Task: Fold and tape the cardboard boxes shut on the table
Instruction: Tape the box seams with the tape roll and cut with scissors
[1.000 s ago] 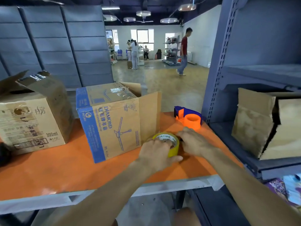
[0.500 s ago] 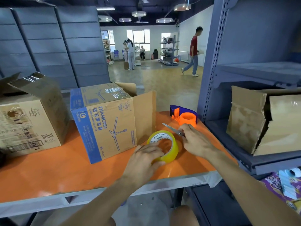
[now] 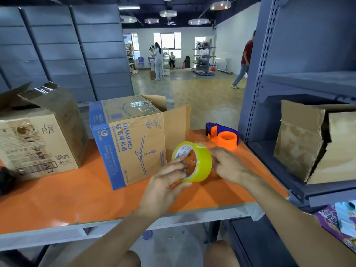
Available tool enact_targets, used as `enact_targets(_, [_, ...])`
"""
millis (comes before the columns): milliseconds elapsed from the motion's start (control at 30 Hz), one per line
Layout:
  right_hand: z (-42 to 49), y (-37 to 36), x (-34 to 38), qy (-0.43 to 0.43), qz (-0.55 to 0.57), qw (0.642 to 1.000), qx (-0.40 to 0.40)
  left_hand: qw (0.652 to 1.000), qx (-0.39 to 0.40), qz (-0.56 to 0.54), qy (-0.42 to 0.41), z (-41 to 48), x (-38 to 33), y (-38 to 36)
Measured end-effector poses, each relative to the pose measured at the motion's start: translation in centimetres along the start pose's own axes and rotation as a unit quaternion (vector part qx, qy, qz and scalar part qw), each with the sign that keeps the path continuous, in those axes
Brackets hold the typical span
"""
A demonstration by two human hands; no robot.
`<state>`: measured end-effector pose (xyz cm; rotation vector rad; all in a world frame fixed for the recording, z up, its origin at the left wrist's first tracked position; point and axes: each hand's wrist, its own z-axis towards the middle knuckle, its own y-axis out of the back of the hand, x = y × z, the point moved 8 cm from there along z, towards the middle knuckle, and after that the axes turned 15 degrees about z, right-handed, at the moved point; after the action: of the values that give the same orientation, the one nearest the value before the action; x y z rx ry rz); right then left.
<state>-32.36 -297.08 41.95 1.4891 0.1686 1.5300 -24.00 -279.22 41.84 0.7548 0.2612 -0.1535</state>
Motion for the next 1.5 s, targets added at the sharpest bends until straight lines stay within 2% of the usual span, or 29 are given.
enact_targets(100, [0.0, -0.1, 1.8, 0.009, 0.150, 0.988, -0.019, 0.998, -0.042, -0.017, 0.040, 0.4, 1.1, 0.4])
enact_targets(200, [-0.2, 0.0, 4.1, 0.030, 0.296, 0.954, -0.030, 0.996, -0.047, 0.003, 0.076, 0.7, 1.1, 0.3])
enact_targets(300, [-0.4, 0.4, 4.5, 0.027, 0.352, 0.934, -0.058, 0.994, -0.055, 0.024, 0.097, 1.2, 1.0, 0.5])
enact_targets(433, [0.2, -0.4, 4.4, -0.050, 0.419, 0.904, -0.072, 0.991, -0.055, 0.103, 0.072, 2.0, -0.2, 1.2])
enact_targets(467, [0.2, -0.4, 4.6, -0.042, 0.414, 0.906, -0.072, 0.989, -0.053, 0.115, 0.073, 2.1, -0.3, 1.4])
enact_targets(567, [-0.9, 0.1, 6.4, 0.077, 0.315, 0.945, -0.051, 0.991, -0.047, 0.104, 0.076, 2.1, -0.3, 2.5])
enact_targets(767, [-1.9, -1.2, 7.4, 0.097, 0.261, 0.960, 0.005, 0.977, -0.097, 0.044, 0.183, 2.8, 1.5, 7.2])
enact_targets(833, [-2.3, -2.0, 8.1, 0.108, 0.248, 0.962, 0.022, 0.981, -0.061, 0.055, 0.177, 4.2, 1.3, 7.9])
enact_targets(933, [-2.8, -2.6, 9.6, 0.127, 0.235, 0.963, 0.027, 0.980, -0.003, 0.092, 0.174, 5.1, 1.2, 8.6])
enact_targets(1100, [-3.2, -3.2, 11.0, 0.140, 0.245, 0.959, 0.028, 0.977, 0.000, 0.070, 0.201, 4.6, 1.6, 10.2])
enact_targets(1333, [-3.2, -4.6, 12.5, 0.121, 0.302, 0.945, 0.022, 0.971, -0.003, 0.148, 0.186, 4.2, 0.7, 11.9])
enact_targets(1500, [-3.5, -5.0, 14.1, 0.141, 0.365, 0.919, 0.053, 0.965, 0.053, 0.158, 0.203, 4.7, 1.5, 13.1])
